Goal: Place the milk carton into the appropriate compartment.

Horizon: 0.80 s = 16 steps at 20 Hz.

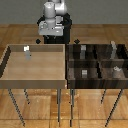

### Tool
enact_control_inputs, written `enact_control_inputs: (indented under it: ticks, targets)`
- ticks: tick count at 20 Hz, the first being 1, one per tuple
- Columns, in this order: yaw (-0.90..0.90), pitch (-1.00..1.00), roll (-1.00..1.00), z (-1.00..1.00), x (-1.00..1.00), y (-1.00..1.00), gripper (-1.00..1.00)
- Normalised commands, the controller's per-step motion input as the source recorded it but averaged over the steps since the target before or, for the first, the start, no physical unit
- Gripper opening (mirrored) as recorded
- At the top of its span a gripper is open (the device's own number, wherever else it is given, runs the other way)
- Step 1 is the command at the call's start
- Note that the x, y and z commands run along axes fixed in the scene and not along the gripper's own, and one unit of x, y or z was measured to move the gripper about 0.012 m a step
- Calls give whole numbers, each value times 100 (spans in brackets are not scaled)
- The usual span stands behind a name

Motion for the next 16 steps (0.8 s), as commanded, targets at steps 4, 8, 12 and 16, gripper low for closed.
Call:
enact_control_inputs:
  ticks: [4, 8, 12, 16]
  targets:
    - [0, 0, 0, 0, 0, 0, 100]
    - [0, 0, 0, 0, 0, -25, 100]
    - [0, 0, 0, 0, 0, -100, 100]
    - [0, 0, 0, 0, 0, -100, 100]
